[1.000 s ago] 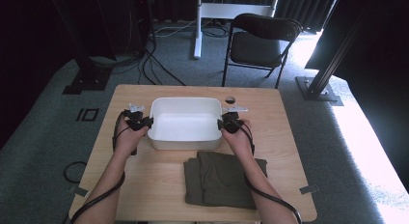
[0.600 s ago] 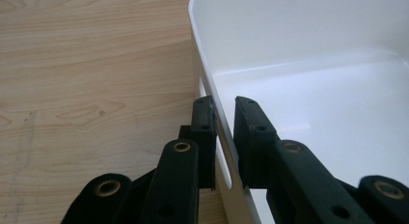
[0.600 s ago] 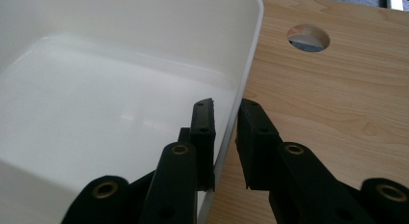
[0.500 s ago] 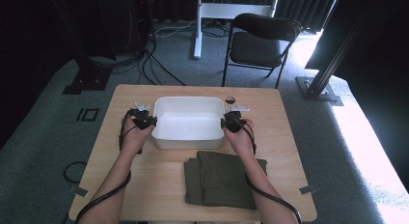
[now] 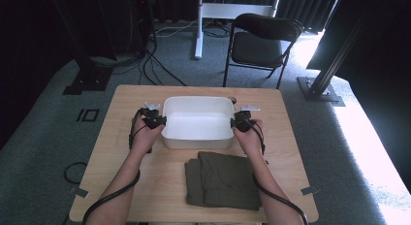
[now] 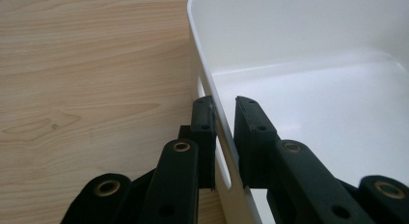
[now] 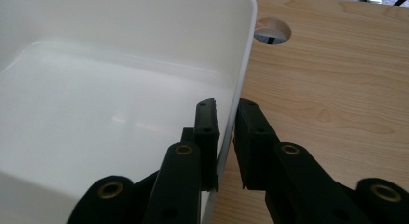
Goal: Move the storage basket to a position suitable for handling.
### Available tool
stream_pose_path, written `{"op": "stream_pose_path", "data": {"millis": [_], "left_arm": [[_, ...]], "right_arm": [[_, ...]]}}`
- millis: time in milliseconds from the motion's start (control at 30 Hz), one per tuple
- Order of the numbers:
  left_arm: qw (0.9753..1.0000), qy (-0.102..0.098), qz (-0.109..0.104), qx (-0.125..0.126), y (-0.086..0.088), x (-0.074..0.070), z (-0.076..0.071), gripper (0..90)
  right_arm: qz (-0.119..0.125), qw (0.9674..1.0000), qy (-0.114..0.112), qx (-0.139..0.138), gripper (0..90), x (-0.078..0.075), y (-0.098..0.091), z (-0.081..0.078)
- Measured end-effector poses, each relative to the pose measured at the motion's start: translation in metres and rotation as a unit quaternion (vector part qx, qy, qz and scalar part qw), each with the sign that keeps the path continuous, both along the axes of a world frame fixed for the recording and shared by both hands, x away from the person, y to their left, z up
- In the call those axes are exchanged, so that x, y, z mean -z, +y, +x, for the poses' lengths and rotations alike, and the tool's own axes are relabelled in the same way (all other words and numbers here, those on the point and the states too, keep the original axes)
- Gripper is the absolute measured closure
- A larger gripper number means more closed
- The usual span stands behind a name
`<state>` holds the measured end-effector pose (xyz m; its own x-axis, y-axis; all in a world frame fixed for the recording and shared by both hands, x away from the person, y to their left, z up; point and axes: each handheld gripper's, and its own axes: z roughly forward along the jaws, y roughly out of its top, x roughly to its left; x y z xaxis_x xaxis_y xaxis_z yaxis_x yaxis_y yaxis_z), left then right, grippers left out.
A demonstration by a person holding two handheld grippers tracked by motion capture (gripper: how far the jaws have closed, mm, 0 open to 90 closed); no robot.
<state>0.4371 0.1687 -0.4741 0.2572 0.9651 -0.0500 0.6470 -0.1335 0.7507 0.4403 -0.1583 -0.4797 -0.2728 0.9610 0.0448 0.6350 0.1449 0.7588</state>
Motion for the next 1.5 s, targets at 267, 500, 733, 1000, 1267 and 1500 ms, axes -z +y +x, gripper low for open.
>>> {"op": "stream_pose_path", "data": {"millis": [267, 500, 733, 1000, 1267, 1500], "left_arm": [[1.0, 0.004, 0.0, 0.007, -0.018, -0.001, 0.004, 80.2], [0.9999, 0.006, -0.009, 0.013, -0.033, 0.0, 0.007, 80.0], [0.9998, 0.01, -0.011, 0.016, -0.051, -0.001, 0.009, 79.9], [0.9995, 0.017, -0.014, 0.022, -0.07, -0.002, 0.012, 79.9], [0.9991, 0.024, -0.016, 0.031, -0.085, -0.002, 0.015, 79.9], [0.9989, 0.026, -0.01, 0.038, -0.094, -0.003, 0.019, 79.9]], "right_arm": [[-0.003, 0.9999, 0.002, 0.012, 80.9, -0.001, -0.016, 0.002], [-0.003, 0.9998, 0.005, 0.021, 81.5, -0.001, -0.033, 0.004], [-0.007, 0.9995, 0.008, 0.031, 82.2, -0.002, -0.049, 0.005], [-0.005, 0.9988, 0.012, 0.047, 83.1, -0.002, -0.067, 0.006], [0.001, 0.9983, 0.014, 0.056, 83.4, -0.002, -0.085, 0.006], [0.003, 0.9981, 0.016, 0.059, 83.2, -0.002, -0.094, 0.005]]}}
